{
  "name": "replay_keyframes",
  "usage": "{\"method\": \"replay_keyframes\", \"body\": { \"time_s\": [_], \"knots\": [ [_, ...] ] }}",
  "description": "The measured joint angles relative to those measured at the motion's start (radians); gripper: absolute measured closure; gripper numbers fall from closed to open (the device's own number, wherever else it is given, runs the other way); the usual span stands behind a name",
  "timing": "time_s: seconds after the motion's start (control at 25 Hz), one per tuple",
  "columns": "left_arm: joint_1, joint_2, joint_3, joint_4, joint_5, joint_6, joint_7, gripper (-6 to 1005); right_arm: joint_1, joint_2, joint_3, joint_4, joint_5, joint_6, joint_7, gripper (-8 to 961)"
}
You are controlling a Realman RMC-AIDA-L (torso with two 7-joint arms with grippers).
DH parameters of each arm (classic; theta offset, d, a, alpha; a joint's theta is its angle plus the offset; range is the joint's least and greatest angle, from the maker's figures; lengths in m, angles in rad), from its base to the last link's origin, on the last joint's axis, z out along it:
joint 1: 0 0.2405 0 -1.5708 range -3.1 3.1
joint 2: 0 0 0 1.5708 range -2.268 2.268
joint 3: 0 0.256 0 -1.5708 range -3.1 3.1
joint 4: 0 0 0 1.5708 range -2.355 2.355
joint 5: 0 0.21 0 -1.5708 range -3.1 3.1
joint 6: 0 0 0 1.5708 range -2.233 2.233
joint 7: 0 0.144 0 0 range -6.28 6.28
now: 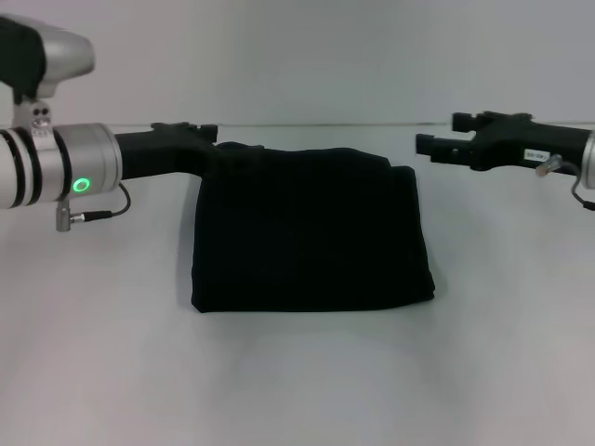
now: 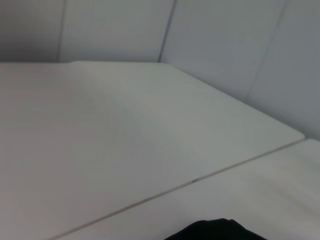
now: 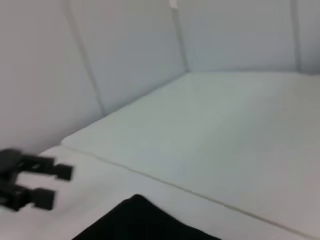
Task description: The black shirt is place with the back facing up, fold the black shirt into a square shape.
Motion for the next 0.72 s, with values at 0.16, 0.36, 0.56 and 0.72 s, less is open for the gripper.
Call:
{"method": "replay_keyframes", "body": {
  "time_s": [0.16,0.36,0.56,0.72],
  "knots": [
    [-0.017,0.008,0.017,-0.009,0.023,0.004,0.109,137,0.006,-0.002,-0.073,-0.045,-0.004,-0.043,-0.058,105],
    [-0.026,0.015,0.037,0.019,0.111,0.079,0.170,99,0.006,-0.015,-0.156,-0.119,-0.058,-0.111,-0.028,106],
    [-0.028,0.027,0.041,0.041,0.171,0.184,0.184,100,0.028,-0.005,-0.158,-0.157,-0.140,-0.139,0.013,107],
    [-0.039,0.042,0.040,0.044,0.206,0.244,0.190,104,0.052,0.004,-0.160,-0.160,-0.190,-0.133,0.032,108]
  ]
}}
